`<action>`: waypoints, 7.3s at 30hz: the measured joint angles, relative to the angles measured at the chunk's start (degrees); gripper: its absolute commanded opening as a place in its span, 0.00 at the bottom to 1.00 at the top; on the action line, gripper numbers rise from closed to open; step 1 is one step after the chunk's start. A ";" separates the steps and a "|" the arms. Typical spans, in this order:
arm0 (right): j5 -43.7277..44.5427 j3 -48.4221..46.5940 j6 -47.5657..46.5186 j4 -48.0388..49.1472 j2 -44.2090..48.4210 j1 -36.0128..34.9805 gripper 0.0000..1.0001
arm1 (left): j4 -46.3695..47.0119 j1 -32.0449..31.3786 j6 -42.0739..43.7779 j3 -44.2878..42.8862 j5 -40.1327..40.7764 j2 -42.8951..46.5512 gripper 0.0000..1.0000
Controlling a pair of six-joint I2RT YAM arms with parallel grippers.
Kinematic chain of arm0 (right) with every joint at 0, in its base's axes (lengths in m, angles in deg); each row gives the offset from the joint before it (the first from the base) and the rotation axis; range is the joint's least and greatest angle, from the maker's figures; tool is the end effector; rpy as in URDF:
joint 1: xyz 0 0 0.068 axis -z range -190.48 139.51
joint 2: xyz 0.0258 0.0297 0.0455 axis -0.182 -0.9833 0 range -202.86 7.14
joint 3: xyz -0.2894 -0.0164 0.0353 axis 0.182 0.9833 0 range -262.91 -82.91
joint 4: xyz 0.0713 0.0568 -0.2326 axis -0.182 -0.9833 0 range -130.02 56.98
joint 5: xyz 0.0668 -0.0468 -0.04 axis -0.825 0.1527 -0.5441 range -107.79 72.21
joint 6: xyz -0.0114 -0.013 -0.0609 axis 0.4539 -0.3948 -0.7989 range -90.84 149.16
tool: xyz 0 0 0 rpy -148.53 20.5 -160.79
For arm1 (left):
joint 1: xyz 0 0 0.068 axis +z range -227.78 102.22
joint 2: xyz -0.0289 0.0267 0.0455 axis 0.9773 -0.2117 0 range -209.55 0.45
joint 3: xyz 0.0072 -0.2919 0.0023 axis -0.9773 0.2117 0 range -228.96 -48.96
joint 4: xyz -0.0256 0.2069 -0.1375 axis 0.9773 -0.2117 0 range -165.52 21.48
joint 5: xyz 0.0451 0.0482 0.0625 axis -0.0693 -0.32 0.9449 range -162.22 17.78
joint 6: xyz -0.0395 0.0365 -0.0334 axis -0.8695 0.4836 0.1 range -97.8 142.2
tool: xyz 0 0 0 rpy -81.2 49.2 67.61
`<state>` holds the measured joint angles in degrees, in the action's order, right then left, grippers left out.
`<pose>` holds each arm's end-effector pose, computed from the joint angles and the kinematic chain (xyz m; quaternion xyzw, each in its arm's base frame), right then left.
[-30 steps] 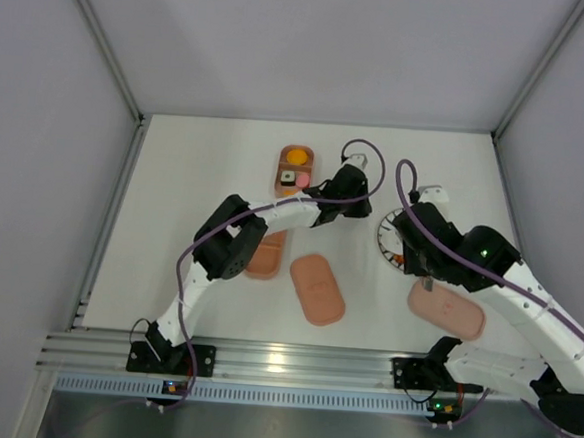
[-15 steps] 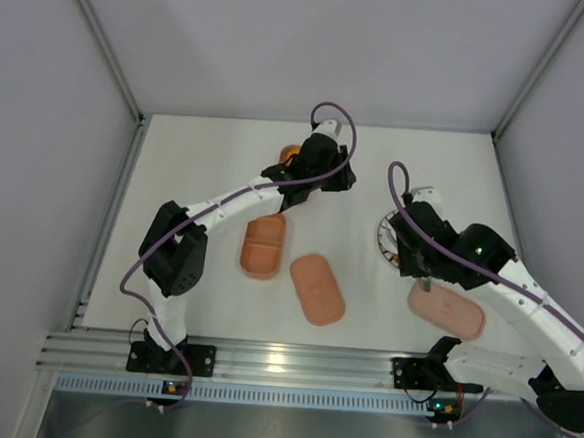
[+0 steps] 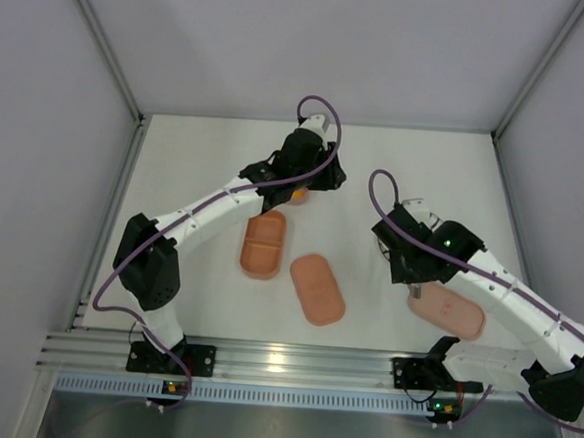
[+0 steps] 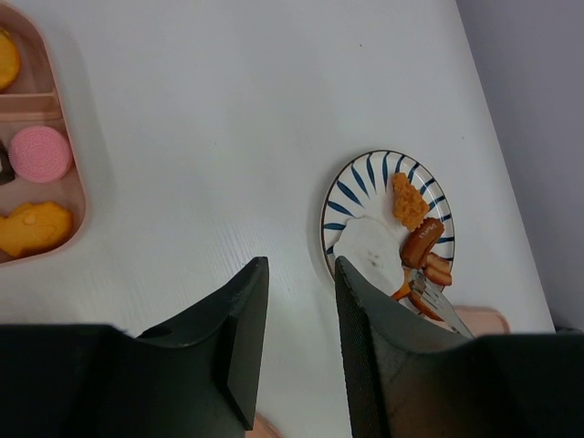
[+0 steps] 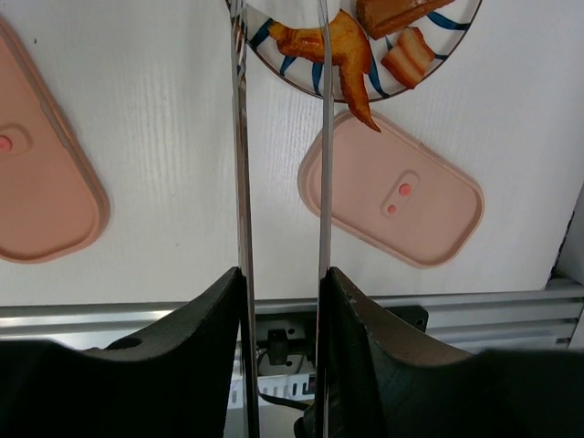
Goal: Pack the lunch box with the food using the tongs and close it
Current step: Pick up the fake food from the plate.
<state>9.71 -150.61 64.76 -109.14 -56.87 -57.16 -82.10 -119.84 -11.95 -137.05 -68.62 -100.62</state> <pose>0.1254 0.1004 0.3318 -0.0566 0.9590 -0.0793 0.2662 0.3169 -0.2819 0.3434 0.0421 0.8493 -0.3033 0.4300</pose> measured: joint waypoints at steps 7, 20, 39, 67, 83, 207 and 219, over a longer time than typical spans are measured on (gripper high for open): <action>0.04 2.03 1.53 -0.04 0.11 -0.02 0.43 | -0.24 0.46 0.02 0.48 -0.81 0.85 0.41; 0.57 2.03 2.19 0.00 -2.34 -1.66 0.45 | -0.31 0.68 0.02 0.92 -1.33 0.85 0.41; 2.86 1.99 3.10 0.00 -5.49 -2.47 0.48 | -0.22 1.11 0.00 1.22 -2.56 0.85 0.41; 4.02 0.83 3.56 0.00 -6.58 -4.24 0.48 | -0.24 1.18 0.00 1.38 -2.71 0.85 0.42; 6.93 0.81 4.66 0.00 -10.34 -4.28 0.48 | -0.20 1.55 -0.02 1.44 -2.73 0.85 0.41; 17.70 -0.39 7.96 0.04 -20.15 -7.41 0.40 | -0.07 2.60 -0.26 3.15 -4.70 0.83 0.42; 19.58 -1.86 8.02 0.15 -21.03 -7.41 0.31 | -0.07 2.82 -0.26 3.15 -4.85 0.83 0.42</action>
<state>29.30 -152.47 72.78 -108.98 -77.89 -64.57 -82.17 -117.02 -12.21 -133.90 -73.47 -99.79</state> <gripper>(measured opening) 0.337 0.417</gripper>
